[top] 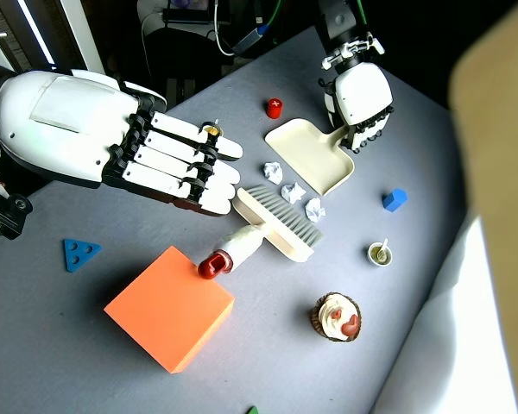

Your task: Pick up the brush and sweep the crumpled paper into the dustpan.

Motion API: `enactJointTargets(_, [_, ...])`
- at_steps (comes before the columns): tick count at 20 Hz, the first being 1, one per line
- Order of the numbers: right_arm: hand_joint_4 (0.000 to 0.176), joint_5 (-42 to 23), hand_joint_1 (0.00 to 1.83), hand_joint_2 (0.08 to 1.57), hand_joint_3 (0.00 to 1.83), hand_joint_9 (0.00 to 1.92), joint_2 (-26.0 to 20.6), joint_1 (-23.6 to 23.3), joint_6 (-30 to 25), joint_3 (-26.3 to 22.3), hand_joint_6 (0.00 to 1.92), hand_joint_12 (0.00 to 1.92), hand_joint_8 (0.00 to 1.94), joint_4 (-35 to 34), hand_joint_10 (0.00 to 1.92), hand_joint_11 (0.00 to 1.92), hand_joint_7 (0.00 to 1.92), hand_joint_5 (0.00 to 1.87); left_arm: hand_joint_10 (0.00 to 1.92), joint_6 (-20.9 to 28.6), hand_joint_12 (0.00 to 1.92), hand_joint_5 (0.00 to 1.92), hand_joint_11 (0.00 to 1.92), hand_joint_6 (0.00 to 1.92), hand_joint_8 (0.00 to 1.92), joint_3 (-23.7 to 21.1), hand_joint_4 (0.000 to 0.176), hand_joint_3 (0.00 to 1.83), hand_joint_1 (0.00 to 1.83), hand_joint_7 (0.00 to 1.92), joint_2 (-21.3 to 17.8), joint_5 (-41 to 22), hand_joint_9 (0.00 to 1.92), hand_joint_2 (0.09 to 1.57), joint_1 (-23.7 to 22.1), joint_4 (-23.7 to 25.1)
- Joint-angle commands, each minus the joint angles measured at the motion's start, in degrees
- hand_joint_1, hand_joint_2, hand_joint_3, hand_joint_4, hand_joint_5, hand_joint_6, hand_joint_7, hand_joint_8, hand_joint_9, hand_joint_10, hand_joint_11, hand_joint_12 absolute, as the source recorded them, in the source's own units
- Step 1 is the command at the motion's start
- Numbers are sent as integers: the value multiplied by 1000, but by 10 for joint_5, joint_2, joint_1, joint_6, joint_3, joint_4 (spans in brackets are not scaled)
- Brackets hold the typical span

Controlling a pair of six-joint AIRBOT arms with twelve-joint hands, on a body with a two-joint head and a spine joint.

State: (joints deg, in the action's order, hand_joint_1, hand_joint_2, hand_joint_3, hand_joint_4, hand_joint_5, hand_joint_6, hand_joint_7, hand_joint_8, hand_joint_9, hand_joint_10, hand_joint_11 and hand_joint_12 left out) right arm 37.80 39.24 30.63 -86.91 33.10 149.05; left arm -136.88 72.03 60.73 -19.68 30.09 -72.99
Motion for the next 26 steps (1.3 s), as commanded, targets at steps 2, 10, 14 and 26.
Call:
enactJointTargets(2, [0, 65, 8, 1003, 1, 107, -4, -3, 0, -4, 1, 11, 0, 22, 3, 145, 85, 50, 1040, -54, 743, 1026, 951, 891, 488, 4, 0, 0, 1392, 1161, 3, -21, 1061, 1054, -22, -12])
enactJointTargets(10, [0, 148, 10, 1004, 0, 98, 44, 15, 167, -14, 0, 1, 0, -46, 0, 126, 89, 58, 1064, -54, 767, 1006, 923, 931, 430, 11, 0, 0, 1391, 1184, 5, -13, 1043, 1059, -29, -18])
enactJointTargets(14, [0, 166, 43, 1014, 4, 95, 62, 15, 240, -7, 0, 2, 0, -55, 0, 124, 80, 41, 1023, -54, 764, 1007, 941, 920, 466, 13, 0, 0, 1392, 1177, 10, -12, 1064, 1056, -38, -12])
enactJointTargets(26, [0, 219, 988, 1006, 0, 56, 163, 37, 456, 42, 6, 0, 2, -17, 2, 119, 33, 20, 1046, -51, 753, 1007, 942, 905, 465, 43, 0, 0, 1392, 1180, 26, 2, 1056, 1056, -64, 0])
